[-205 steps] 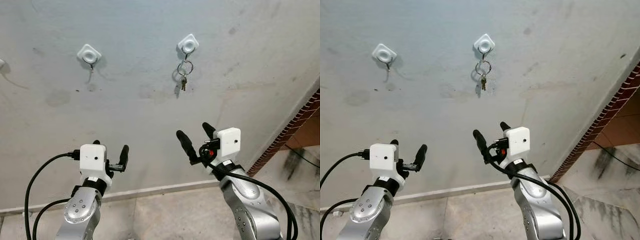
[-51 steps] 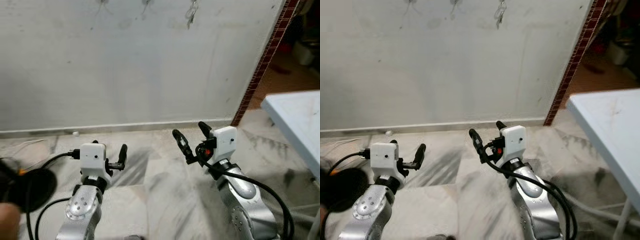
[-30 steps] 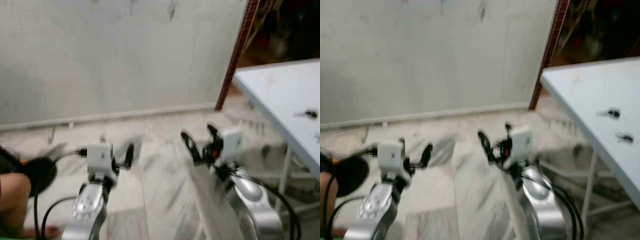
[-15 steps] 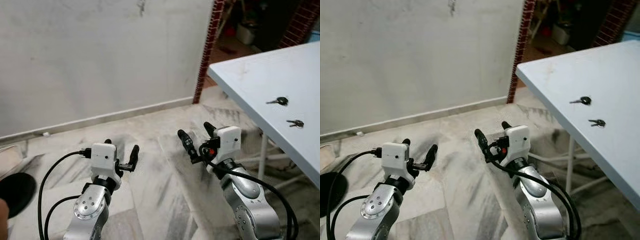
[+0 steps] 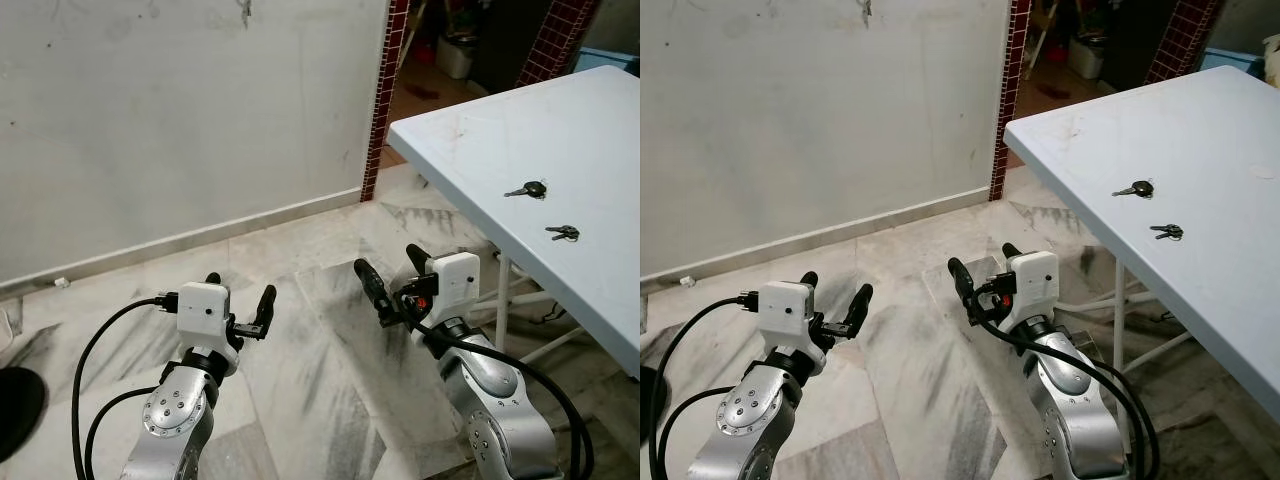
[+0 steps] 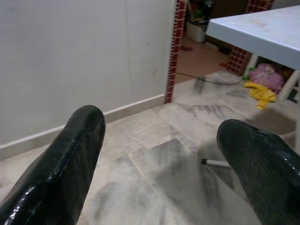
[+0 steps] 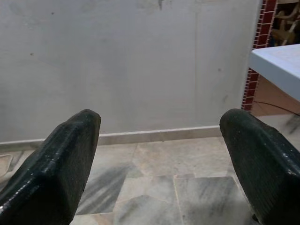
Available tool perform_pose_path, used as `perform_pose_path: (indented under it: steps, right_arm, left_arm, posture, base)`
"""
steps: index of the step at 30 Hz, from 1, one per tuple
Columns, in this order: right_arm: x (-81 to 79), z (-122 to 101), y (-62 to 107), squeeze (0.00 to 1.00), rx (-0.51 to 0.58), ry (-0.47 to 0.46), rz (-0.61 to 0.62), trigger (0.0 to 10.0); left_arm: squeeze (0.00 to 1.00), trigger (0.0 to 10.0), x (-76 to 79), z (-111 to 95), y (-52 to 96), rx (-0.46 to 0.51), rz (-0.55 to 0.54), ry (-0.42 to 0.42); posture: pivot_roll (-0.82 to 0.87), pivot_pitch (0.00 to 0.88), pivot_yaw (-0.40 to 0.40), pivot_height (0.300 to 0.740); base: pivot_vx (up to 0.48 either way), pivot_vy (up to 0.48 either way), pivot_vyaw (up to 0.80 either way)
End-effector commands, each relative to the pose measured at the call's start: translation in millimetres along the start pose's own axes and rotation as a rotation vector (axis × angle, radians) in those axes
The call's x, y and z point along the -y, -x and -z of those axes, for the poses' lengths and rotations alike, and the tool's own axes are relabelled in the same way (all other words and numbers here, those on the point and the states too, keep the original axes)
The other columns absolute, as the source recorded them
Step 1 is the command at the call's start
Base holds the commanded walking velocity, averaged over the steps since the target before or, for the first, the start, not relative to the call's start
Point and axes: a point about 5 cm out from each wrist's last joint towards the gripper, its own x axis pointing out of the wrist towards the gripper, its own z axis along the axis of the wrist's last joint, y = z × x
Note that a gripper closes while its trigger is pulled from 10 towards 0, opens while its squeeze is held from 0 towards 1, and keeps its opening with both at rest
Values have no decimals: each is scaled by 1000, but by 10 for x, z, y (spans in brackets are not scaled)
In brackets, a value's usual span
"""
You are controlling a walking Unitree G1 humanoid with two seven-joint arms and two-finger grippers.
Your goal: Hang keys on a hook
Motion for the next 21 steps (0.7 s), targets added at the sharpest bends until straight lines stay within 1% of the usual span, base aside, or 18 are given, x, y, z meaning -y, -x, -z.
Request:
perform_pose_path:
  steps: [1,6,8,12,20,21]
  right_arm:
    - [5,-13,-14,0,0,5,1,10000]
    - [4,-18,-21,0,2,8,3,10000]
    - [3,-19,-22,0,3,9,3,10000]
    - [2,-22,-20,0,5,10,1,10000]
    - [-3,-29,-16,0,11,16,-2,10000]
    - [-2,-28,-16,0,11,17,-2,10000]
  left_arm:
    - [0,10000,14,7,-3,-2,18,5]
    - [0,10000,20,2,-8,3,28,5]
    - [0,10000,25,0,-6,6,34,4]
    - [0,10000,43,-5,-4,13,47,10]
    - [0,10000,52,-11,1,16,55,11]
    - [0,10000,52,-11,1,16,56,12]
  posture:
    - [9,70,27,740]
    - [9,69,27,740]
    - [9,69,27,740]
    - [7,69,26,740]
    - [8,71,27,740]
    - [8,71,27,740]
  base:
    - [0,0,-763]
    - [0,0,-766]
    - [259,0,-756]
    - [340,0,-442]
    - [404,0,0]
    - [401,-259,0]
